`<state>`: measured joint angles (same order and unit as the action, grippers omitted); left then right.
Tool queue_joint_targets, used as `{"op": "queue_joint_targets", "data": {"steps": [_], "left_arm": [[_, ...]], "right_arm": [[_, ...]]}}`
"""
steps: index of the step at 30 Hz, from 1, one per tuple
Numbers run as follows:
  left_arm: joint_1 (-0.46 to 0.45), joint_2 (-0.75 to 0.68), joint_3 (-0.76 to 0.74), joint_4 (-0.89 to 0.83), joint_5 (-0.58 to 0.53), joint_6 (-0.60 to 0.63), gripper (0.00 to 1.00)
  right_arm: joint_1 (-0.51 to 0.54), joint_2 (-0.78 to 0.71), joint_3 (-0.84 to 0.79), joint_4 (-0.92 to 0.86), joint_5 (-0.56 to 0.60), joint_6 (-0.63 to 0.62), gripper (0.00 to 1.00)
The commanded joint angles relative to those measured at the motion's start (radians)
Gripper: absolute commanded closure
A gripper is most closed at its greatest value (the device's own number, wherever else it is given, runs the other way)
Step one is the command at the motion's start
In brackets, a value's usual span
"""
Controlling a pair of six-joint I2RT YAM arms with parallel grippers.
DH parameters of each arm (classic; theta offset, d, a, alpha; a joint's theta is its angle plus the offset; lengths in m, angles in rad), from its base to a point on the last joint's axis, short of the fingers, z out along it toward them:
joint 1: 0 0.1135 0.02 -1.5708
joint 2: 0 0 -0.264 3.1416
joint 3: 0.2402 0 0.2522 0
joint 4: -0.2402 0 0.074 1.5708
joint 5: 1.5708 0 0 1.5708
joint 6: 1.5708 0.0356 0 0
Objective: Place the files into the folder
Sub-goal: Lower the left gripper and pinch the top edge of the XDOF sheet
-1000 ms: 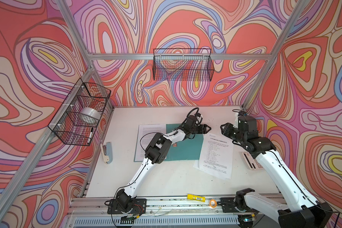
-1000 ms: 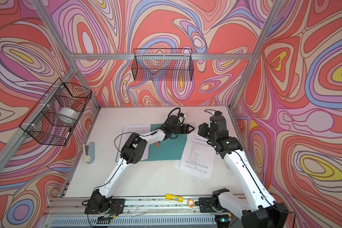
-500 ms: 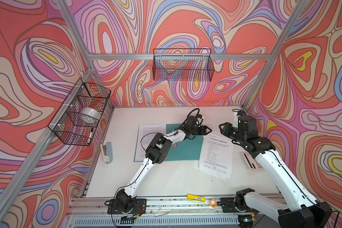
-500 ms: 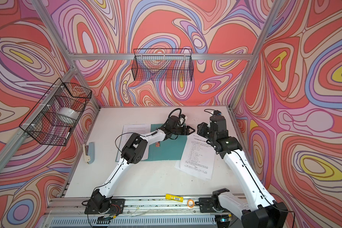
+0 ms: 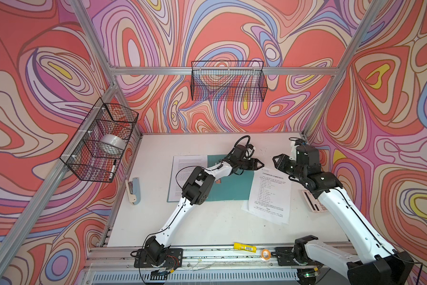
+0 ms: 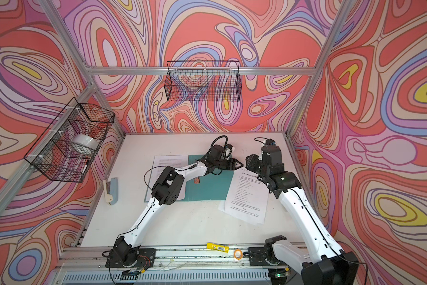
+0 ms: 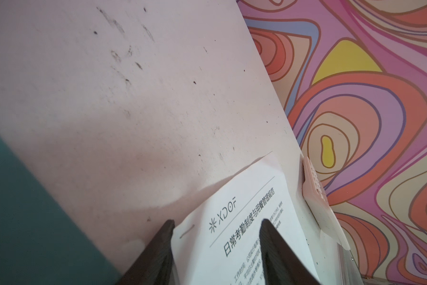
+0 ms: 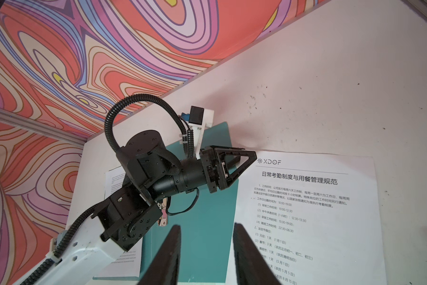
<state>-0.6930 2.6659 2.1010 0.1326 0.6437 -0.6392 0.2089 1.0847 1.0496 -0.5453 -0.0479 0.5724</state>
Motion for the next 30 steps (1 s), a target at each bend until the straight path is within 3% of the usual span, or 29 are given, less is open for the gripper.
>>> {"op": "queue_joint_targets", "data": {"steps": [1,15,20,26,30], "left_arm": [[-0.008,0.014,0.0,-0.073,0.021,0.022,0.48],[-0.017,-0.021,-0.067,-0.047,-0.029,0.02,0.65],[-0.02,-0.047,-0.12,0.049,-0.024,-0.016,0.68],[-0.037,-0.062,-0.12,0.089,-0.009,-0.046,0.78],[-0.048,-0.079,-0.159,0.185,0.003,-0.125,0.93]], "right_arm": [[-0.006,-0.012,-0.018,0.022,-0.003,-0.009,0.63],[-0.008,-0.009,-0.014,0.038,-0.007,-0.007,0.64],[-0.007,-0.005,-0.007,0.038,-0.008,-0.007,0.63],[-0.007,-0.006,-0.007,0.043,-0.01,-0.003,0.64],[-0.007,-0.001,-0.005,0.044,-0.011,-0.009,0.64]]}}
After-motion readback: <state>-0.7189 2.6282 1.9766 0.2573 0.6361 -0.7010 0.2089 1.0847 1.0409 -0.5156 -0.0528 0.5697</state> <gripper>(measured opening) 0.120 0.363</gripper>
